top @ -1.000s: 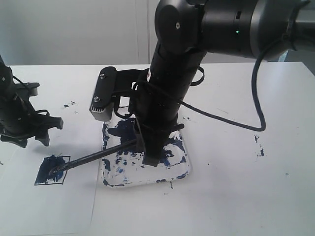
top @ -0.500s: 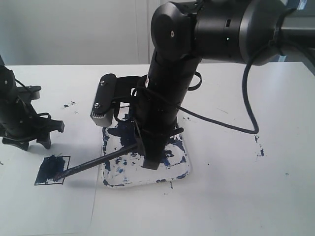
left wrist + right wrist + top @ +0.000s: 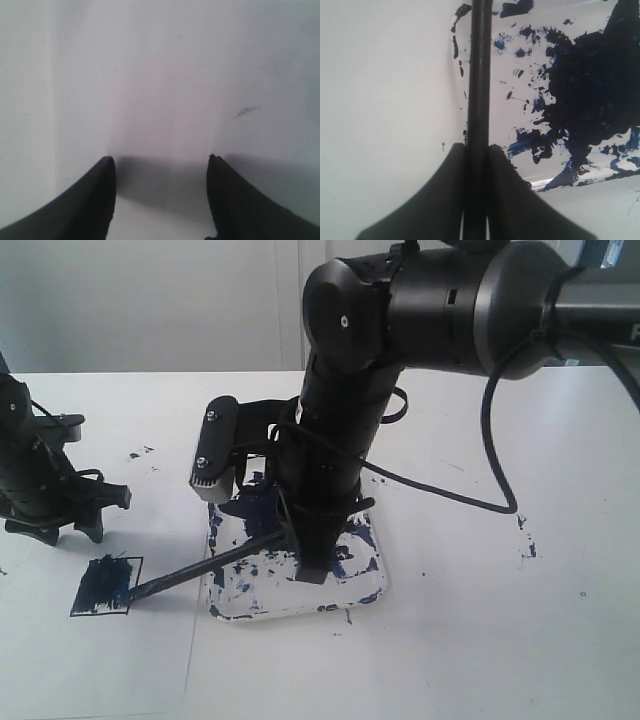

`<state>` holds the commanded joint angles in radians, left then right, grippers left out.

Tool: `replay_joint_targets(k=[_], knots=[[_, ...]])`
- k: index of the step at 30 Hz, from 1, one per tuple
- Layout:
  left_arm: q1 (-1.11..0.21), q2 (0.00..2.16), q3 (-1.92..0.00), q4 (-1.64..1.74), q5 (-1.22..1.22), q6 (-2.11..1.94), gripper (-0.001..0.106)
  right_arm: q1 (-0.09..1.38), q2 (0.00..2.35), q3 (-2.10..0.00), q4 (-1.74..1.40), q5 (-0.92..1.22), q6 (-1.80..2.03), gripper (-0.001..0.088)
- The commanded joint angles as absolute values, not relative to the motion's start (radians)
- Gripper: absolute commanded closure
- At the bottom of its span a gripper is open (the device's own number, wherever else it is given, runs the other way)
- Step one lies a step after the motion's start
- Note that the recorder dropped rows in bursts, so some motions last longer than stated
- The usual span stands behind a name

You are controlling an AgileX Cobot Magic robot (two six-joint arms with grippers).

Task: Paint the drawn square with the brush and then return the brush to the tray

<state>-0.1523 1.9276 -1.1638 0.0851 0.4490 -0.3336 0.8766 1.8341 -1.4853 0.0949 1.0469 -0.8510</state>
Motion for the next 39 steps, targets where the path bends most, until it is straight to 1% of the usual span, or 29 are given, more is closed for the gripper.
replay_joint_targets(k=[19, 29, 39], knots=[[-0.152, 1.928, -1.164, 0.085, 0.449, -0.334, 0.047, 0.877, 1.857, -1.485, -0.01, 0.938, -0.826, 0.0868], [-0.152, 1.928, -1.164, 0.085, 0.449, -0.334, 0.047, 0.877, 1.859, -1.485, -0.012, 0.881, -0.826, 0.0868], [-0.152, 1.928, -1.164, 0.085, 0.449, -0.329, 0.047, 0.877, 1.87, -1.485, -0.016, 0.875, -0.806, 0.0868]])
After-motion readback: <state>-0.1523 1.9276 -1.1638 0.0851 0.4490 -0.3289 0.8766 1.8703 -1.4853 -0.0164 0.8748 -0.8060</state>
